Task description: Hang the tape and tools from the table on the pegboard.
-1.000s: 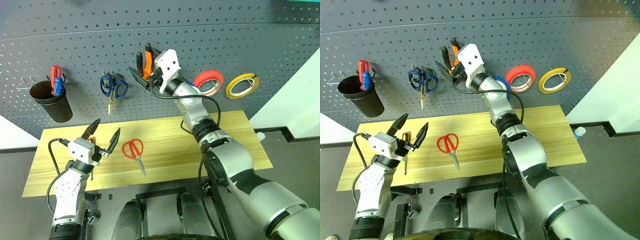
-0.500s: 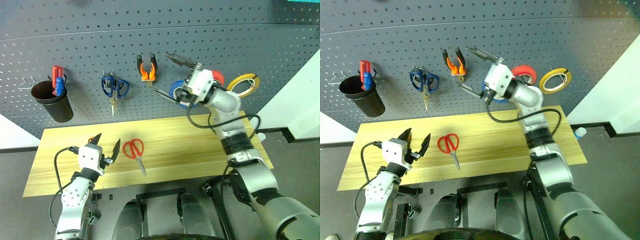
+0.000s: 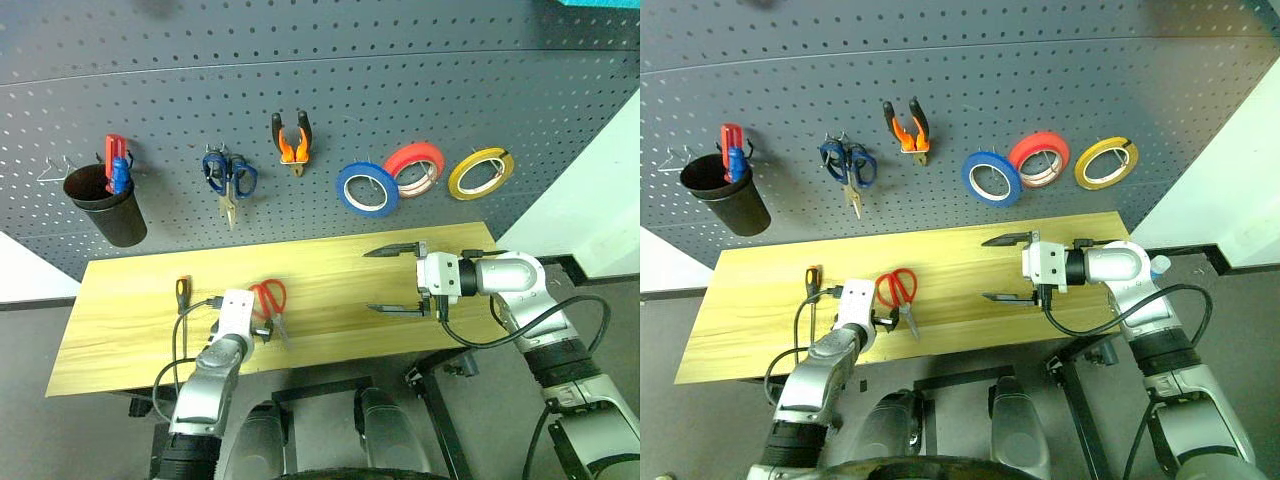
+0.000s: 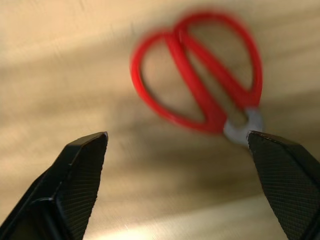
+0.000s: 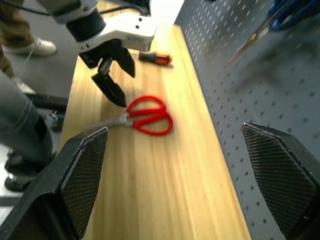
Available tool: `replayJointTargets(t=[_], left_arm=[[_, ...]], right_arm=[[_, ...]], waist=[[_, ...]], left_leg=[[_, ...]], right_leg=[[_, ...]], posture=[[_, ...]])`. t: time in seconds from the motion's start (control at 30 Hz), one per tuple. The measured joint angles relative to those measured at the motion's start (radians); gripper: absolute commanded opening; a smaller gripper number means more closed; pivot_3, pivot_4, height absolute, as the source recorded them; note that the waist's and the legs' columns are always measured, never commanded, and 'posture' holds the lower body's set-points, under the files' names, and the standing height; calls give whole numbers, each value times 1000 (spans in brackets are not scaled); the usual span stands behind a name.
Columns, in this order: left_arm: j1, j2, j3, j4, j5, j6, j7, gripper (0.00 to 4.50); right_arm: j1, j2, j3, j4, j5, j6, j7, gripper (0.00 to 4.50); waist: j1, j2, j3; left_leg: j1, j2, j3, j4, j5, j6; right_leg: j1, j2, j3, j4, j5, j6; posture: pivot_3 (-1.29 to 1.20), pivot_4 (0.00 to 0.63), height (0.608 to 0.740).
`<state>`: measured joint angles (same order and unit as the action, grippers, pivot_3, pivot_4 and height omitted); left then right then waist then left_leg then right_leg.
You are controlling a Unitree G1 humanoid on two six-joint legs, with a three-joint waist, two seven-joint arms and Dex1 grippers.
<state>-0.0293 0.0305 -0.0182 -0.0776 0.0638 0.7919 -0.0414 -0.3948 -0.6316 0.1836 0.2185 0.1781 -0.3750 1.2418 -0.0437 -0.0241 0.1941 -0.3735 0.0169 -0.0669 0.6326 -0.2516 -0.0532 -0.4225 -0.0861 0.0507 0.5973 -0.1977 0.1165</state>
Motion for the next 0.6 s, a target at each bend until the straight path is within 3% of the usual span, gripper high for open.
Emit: replayJointTargets(t=[0.17,0.6], left_arm=[[-94,-92,42,7,-25,150,67,4489],[-278,-149,172,131,-99,339,233,4489]], right_arm=[[29,-6,2,25,-20,-32,-1,4500],[39,-1,3,72,-44,-86,-24,4500]], waist=[[2,-2,1],[1,-5,3]], left_leg=[[-1,0,0,0,0,0],[-1,-1,0,0,0,0]], right_leg=[[0,0,0,-1,0,0],[0,0,0,-2,0,1]], posture=[[2,184,736],[-3,178,736]])
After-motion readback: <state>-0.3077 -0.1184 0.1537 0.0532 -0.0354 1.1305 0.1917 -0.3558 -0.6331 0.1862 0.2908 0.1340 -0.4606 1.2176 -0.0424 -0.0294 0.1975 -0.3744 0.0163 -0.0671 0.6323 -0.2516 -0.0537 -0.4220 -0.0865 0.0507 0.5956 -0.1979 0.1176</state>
